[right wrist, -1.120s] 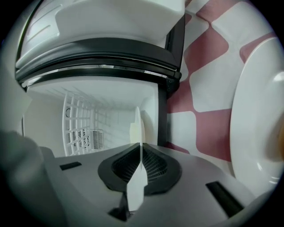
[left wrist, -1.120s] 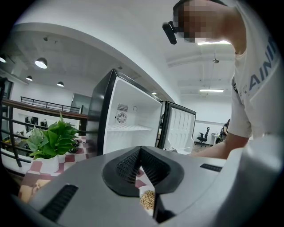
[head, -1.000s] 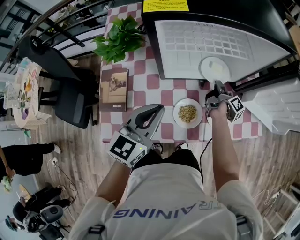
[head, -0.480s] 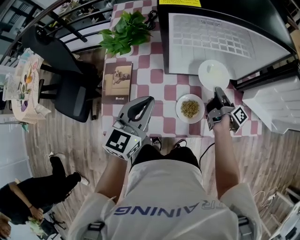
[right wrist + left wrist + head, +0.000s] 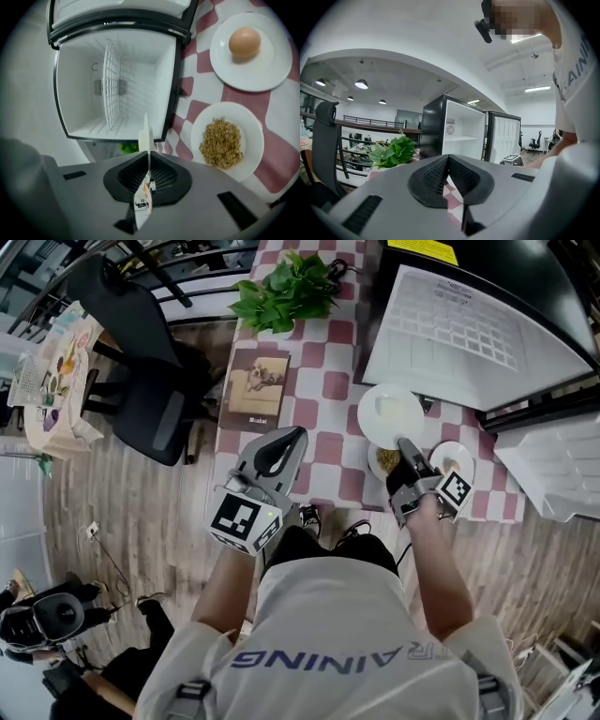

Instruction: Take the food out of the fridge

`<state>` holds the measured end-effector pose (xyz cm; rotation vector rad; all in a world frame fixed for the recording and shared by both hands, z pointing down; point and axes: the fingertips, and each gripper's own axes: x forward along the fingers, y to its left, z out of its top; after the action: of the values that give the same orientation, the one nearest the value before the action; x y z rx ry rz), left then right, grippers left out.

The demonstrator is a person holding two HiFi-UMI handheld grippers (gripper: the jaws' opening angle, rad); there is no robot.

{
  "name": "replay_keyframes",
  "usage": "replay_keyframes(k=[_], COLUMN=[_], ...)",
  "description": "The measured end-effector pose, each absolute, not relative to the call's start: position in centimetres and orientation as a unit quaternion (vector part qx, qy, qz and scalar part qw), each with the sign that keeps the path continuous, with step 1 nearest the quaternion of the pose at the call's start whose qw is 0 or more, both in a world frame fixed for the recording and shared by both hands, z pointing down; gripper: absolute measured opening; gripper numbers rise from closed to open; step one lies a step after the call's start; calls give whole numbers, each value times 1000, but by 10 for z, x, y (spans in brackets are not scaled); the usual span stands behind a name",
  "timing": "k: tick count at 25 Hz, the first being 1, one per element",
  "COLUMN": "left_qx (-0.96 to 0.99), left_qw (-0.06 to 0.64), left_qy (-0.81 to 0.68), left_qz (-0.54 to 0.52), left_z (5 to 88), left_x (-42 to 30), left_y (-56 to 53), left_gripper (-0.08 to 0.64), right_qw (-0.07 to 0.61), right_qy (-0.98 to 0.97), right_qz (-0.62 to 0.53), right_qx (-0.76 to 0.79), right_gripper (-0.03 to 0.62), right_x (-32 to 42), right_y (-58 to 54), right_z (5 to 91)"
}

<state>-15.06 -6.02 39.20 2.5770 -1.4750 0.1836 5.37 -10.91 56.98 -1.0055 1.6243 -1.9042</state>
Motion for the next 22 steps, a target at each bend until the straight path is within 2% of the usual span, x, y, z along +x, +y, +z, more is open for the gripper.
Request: replay_keyframes(k=[14,22], left_qx=[819,814], left_qw=[81,86], left_qy=[-563,-571], left_qz=[68,63], left_z=[387,388], left_x=[-229,-243], left_y=[-2,6], left_gripper=[6,6], right_qw=[108,96], right_qy=[616,607], right_qz=[-718,-727], right_qx=[-307,-306], right_gripper=[33,32], right_x=[-76,-99], right_y=[-80,-77], right_z=[616,637])
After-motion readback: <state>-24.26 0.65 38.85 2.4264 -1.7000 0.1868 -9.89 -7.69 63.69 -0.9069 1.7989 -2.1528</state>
